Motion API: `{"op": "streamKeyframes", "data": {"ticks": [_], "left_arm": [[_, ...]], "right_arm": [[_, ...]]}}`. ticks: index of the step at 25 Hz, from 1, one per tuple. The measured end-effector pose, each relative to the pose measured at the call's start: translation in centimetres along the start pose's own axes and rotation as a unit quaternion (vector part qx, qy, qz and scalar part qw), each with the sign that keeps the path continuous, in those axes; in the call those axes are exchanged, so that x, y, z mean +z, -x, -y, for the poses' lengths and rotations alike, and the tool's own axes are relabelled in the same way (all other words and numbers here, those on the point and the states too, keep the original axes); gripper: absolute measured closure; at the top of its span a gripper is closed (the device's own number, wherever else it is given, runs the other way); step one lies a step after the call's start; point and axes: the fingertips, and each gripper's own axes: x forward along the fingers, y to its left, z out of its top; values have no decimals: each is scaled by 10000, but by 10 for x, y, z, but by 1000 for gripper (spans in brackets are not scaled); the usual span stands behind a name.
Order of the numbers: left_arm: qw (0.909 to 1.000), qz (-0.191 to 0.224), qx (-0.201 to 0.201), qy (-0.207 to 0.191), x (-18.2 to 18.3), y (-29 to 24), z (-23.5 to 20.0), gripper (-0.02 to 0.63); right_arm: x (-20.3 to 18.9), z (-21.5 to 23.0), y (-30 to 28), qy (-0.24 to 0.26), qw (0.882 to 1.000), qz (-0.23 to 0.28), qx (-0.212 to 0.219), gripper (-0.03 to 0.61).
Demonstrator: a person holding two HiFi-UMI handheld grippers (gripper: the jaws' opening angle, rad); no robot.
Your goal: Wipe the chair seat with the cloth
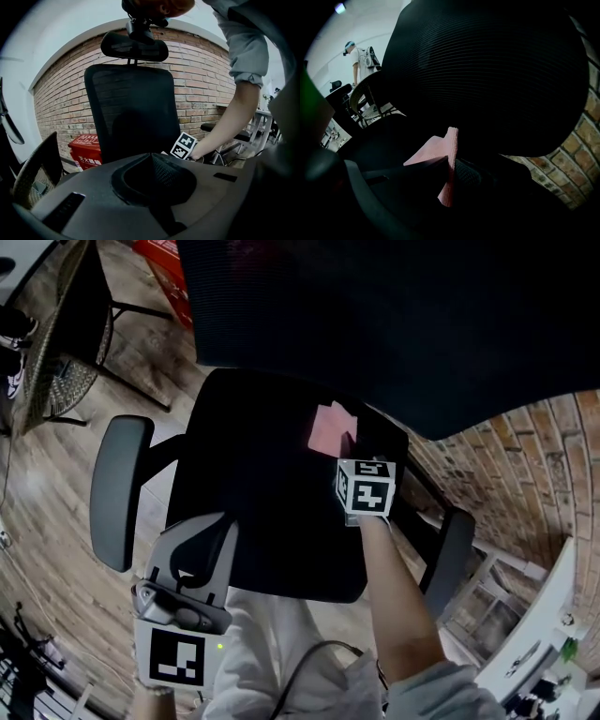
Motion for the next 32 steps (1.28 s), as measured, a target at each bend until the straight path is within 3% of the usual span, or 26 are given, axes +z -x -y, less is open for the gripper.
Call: {"op": "streamKeyframes", "data": {"ticks": [7,12,22,32], "left_arm": [[9998,48,-168,-98,9,-12,11,595],[9994,132,-255,-170,16,-15,13,595],[9994,126,-246,-194,11,-9,5,595],[9998,113,-127,-110,-3,6,-6,595]], "right_arm": [[-21,51,22,-373,9973,-111,-616,523],[-34,66,37,-205,9953,-302,-902,523],[-39,49,38,-945,9933,-202,-642,523],[-44,8,30,-1015,9945,-74,-263,523]]}}
